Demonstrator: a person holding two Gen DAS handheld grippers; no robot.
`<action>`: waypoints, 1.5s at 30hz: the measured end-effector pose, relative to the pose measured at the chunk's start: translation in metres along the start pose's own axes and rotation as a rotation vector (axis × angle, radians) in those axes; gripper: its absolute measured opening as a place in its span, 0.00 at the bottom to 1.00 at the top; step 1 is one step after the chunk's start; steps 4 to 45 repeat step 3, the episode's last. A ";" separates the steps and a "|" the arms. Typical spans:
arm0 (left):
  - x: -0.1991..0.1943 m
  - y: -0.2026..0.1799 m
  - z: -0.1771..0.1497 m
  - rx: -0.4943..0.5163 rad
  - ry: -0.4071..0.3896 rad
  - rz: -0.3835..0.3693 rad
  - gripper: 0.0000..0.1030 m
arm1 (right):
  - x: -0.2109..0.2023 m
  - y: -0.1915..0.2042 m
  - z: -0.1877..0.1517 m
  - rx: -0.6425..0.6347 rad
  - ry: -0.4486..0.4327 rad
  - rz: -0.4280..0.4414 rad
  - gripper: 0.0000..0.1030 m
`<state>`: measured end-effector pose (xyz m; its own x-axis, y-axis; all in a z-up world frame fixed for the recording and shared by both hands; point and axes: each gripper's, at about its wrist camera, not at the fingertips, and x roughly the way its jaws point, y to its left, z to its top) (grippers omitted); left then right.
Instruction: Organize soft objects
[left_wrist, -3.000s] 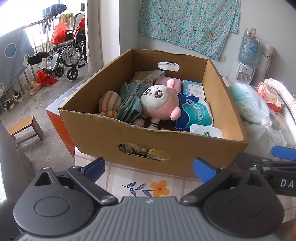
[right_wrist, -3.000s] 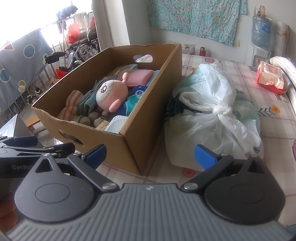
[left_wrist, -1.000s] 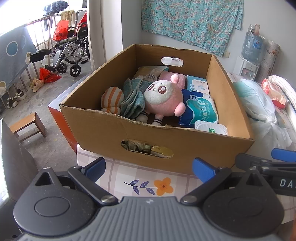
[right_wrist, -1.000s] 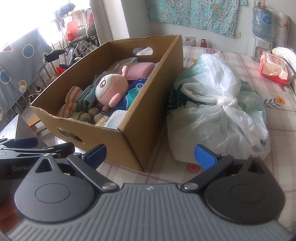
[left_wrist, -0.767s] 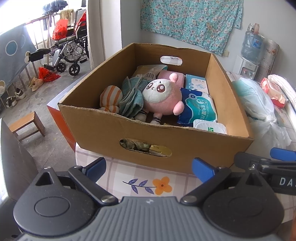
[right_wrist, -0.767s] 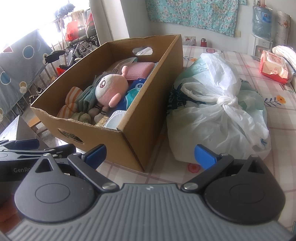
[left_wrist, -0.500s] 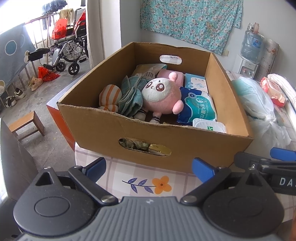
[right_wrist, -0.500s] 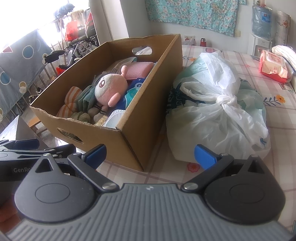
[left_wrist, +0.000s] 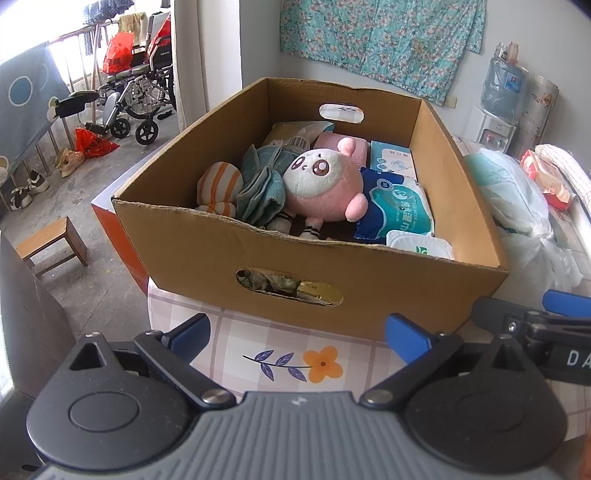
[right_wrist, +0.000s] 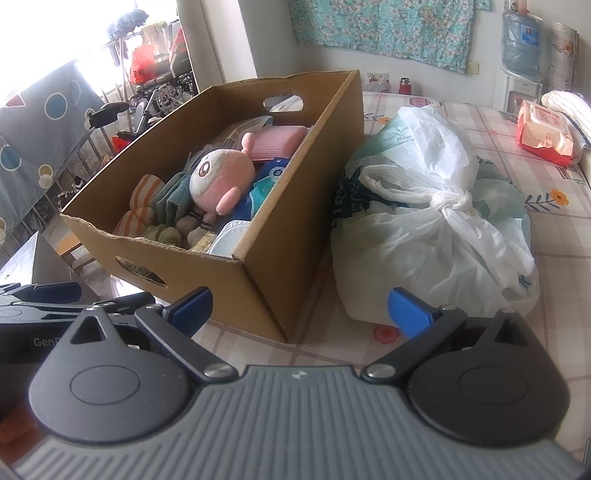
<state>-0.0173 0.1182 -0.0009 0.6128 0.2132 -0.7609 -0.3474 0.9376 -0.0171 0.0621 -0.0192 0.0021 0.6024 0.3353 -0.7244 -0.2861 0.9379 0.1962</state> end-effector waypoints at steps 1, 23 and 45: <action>0.000 0.001 -0.001 -0.002 0.000 0.000 0.99 | 0.000 0.000 0.000 0.001 -0.001 -0.002 0.99; 0.001 0.001 0.000 -0.007 0.002 0.001 0.99 | -0.001 -0.001 0.001 0.003 -0.002 -0.004 0.99; 0.001 0.001 0.000 -0.007 0.002 0.001 0.99 | -0.001 -0.001 0.001 0.003 -0.002 -0.004 0.99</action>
